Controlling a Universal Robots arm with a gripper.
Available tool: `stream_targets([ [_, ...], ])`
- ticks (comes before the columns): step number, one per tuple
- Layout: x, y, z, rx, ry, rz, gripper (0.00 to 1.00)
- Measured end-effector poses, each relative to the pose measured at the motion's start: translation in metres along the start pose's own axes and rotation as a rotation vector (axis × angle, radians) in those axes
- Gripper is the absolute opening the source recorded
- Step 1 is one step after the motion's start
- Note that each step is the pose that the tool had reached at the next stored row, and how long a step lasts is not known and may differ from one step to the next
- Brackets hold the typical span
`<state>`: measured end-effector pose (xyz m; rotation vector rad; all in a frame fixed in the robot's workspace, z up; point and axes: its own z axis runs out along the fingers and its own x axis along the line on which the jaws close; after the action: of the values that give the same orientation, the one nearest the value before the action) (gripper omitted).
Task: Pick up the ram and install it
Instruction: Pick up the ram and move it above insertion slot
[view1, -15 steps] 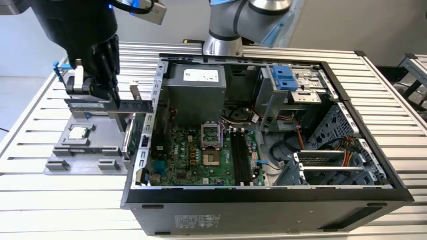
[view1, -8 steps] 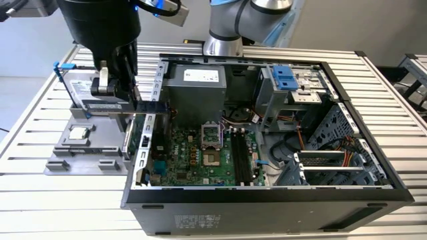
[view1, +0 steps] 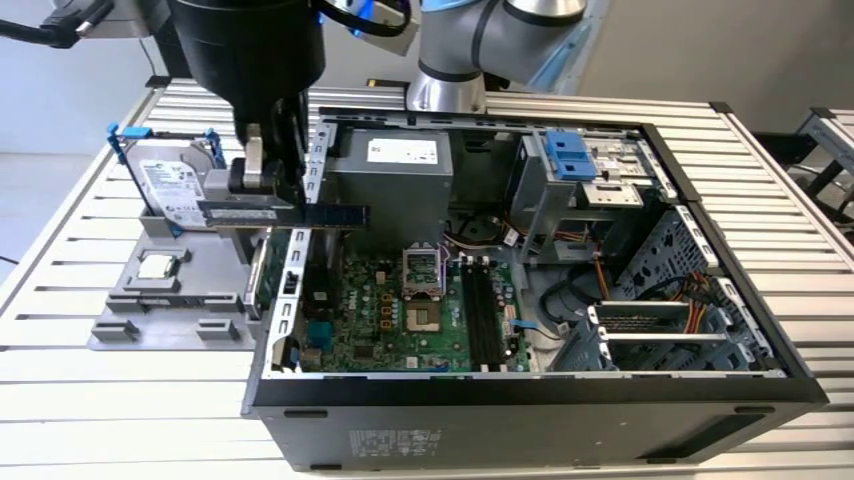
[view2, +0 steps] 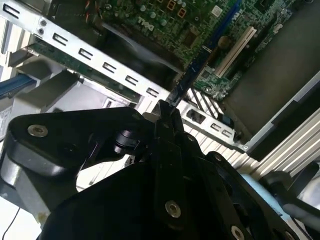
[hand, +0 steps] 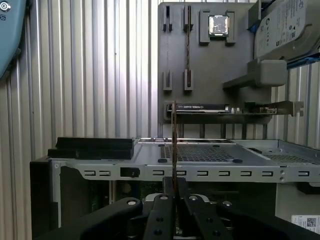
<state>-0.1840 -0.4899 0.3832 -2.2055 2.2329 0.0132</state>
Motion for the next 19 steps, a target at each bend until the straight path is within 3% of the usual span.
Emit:
stream_targets([
  [10, 0.0017, -0.0339, -0.0001, -0.0030, 0.0000, 0.000, 0.00],
  [19, 0.0030, -0.0588, -0.0003, -0.0045, 0.0000, 0.000, 0.00],
])
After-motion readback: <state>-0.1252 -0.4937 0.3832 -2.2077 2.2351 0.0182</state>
